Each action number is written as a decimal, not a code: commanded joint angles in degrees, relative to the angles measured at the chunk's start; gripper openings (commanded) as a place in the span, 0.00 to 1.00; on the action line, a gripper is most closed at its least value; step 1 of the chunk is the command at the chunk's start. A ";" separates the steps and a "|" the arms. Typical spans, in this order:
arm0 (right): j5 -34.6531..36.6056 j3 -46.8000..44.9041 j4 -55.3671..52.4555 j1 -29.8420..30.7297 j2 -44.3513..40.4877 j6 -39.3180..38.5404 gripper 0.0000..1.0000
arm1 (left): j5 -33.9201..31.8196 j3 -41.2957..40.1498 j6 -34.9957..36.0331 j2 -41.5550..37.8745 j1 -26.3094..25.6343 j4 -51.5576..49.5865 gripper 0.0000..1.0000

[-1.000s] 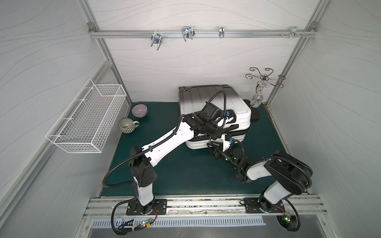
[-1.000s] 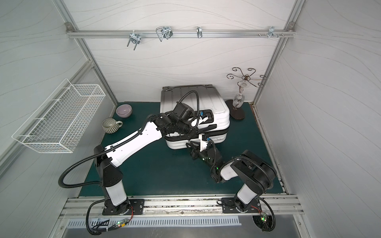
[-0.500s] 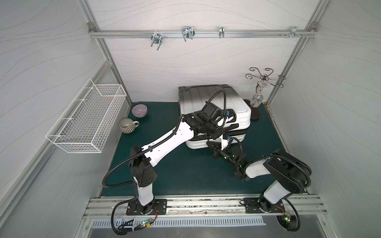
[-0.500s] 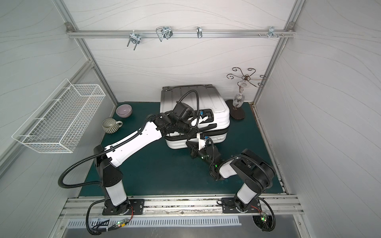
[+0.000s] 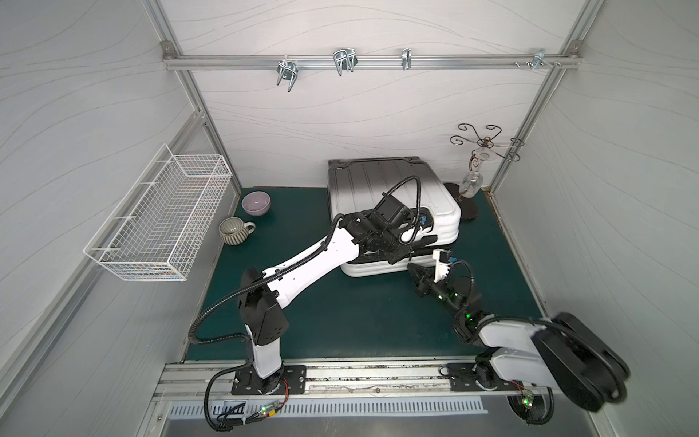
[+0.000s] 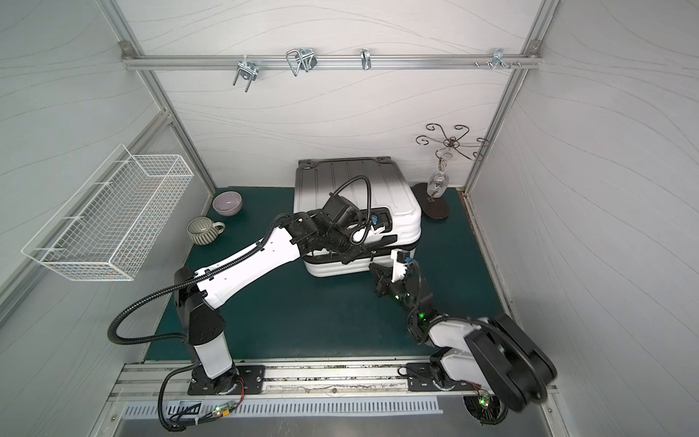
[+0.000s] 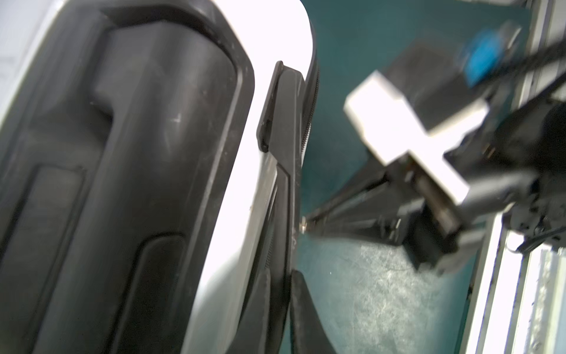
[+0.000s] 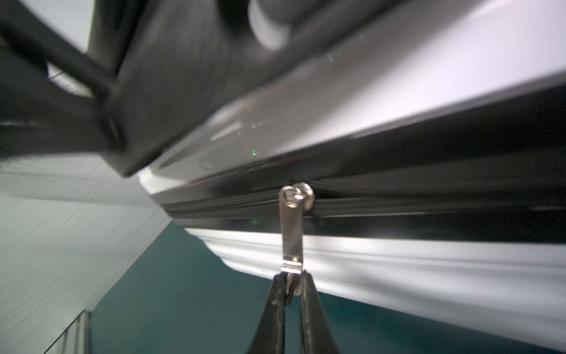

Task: Close the suitcase zippers
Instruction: Place the suitcase at the center of the board.

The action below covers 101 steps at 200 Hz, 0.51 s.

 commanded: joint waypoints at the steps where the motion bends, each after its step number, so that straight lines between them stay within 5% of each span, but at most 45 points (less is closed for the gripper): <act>1: 3.23 3.22 -24.02 -6.55 -15.92 -3.09 0.00 | -4.25 -0.48 2.91 -6.46 0.59 -0.67 0.00; 24: -2.09 5.34 -37.86 -16.07 -25.24 -4.24 0.00 | -5.06 -2.74 3.08 -7.88 1.15 -1.60 0.00; 44: -6.04 7.62 -43.18 -19.67 -24.79 -5.23 0.00 | -5.48 -5.19 2.90 -10.08 1.49 -2.13 0.00; 55: -13.92 8.98 -41.57 -19.51 -21.90 -5.34 0.00 | -5.27 -5.77 2.50 -10.60 1.63 -1.98 0.00; 75: -23.38 9.67 -34.89 -11.68 -15.18 -5.96 0.00 | -3.17 -3.13 0.70 -9.49 1.68 -2.46 0.00; 90: -18.74 7.49 -28.36 -2.08 -13.49 -7.93 0.00 | -0.28 -0.86 -1.90 -8.94 1.57 -1.90 0.00; 101: -14.06 6.31 -24.34 2.96 -12.02 -8.13 0.10 | 1.07 0.31 -3.49 -8.88 1.34 -1.19 0.00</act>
